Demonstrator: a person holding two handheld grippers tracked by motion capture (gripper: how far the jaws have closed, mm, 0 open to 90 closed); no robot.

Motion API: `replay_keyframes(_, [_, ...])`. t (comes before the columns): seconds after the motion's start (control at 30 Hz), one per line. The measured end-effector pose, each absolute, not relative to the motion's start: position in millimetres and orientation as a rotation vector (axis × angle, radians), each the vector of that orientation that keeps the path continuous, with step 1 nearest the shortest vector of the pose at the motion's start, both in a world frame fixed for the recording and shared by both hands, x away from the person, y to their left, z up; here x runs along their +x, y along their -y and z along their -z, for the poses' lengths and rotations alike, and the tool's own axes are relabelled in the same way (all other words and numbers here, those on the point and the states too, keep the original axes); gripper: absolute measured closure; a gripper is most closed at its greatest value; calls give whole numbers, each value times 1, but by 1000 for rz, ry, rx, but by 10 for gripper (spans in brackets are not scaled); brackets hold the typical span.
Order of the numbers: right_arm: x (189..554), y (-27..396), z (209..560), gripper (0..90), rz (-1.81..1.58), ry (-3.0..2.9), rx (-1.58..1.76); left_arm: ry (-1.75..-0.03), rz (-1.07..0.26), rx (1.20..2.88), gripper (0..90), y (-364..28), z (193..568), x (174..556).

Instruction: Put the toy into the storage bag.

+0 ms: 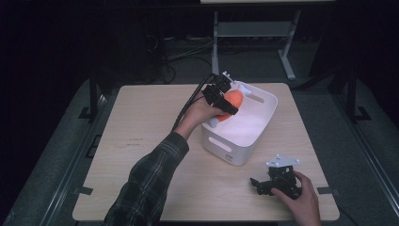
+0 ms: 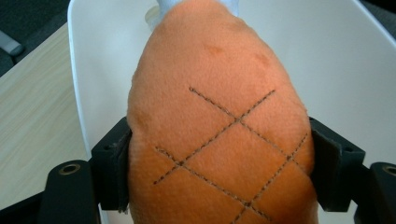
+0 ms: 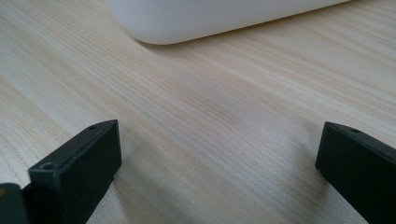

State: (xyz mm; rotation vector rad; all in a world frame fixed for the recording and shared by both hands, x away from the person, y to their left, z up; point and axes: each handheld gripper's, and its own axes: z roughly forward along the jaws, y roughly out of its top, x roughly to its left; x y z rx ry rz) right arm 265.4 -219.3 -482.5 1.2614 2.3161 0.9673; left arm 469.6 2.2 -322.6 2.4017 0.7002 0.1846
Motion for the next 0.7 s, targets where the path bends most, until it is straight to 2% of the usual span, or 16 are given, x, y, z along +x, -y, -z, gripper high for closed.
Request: replay_keyframes(0.7, [265, 219, 482, 0, -967, -2316, 1262, -705, -207, 2436, 169, 1, 327, 470])
